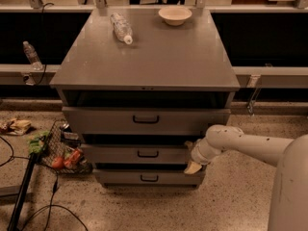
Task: Open middle drawer
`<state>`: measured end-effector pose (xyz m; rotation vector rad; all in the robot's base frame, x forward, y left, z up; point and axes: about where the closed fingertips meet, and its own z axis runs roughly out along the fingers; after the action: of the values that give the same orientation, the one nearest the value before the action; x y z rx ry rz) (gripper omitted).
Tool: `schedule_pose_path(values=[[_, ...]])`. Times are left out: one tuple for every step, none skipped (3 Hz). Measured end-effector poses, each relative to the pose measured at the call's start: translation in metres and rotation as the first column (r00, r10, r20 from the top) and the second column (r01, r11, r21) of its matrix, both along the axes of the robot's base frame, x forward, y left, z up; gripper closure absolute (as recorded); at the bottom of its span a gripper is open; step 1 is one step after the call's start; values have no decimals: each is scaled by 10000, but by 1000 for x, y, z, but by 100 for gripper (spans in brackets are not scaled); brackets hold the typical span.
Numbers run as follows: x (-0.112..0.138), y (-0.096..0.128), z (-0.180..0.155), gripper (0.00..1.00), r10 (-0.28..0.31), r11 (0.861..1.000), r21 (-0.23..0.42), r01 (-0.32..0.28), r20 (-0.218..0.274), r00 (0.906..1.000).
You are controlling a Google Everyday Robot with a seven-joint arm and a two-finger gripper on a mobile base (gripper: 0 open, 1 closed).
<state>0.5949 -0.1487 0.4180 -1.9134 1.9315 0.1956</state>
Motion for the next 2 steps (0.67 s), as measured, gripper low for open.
schedule_pose_path(values=[[-18,-11,6,67,-136,9996,-249,126,-405,9991],[-18,-11,9,90,-139,9996,-250,129,-407,9991]])
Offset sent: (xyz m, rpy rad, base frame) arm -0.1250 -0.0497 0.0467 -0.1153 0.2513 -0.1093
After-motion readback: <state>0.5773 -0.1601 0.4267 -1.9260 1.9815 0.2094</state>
